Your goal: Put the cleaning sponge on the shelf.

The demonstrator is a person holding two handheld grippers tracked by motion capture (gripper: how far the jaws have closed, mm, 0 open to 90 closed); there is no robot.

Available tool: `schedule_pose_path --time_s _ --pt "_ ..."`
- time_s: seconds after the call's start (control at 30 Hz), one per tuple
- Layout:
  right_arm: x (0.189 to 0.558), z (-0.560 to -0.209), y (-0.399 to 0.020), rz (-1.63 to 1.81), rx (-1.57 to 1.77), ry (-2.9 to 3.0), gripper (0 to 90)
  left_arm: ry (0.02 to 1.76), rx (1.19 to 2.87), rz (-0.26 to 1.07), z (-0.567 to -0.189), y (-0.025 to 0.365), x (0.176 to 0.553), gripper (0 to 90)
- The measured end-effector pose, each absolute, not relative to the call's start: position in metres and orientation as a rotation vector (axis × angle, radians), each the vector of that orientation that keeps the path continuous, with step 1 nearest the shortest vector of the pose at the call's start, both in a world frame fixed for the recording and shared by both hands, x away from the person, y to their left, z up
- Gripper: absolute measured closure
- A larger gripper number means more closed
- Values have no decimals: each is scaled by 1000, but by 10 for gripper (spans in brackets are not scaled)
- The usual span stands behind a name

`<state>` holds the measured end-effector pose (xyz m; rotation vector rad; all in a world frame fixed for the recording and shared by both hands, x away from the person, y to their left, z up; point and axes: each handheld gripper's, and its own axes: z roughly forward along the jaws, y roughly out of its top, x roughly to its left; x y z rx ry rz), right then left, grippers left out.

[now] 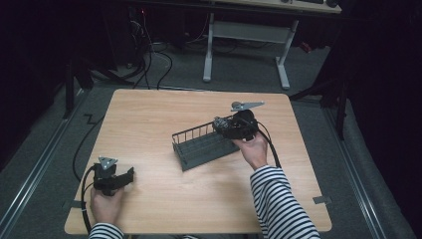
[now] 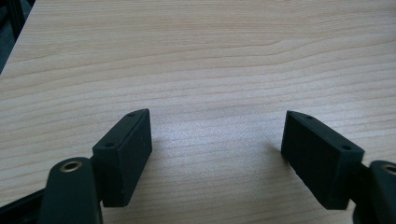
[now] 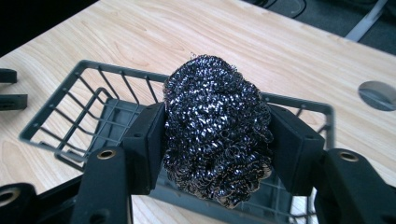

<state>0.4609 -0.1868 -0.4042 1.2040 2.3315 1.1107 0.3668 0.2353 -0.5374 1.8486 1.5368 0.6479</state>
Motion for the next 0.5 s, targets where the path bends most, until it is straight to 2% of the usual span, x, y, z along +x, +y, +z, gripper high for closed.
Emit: schedule_pose_path --time_s 0.5 --pt "479 -434 -163 965 1227 2439 400 1537 1842 642 -537 236 367 249"
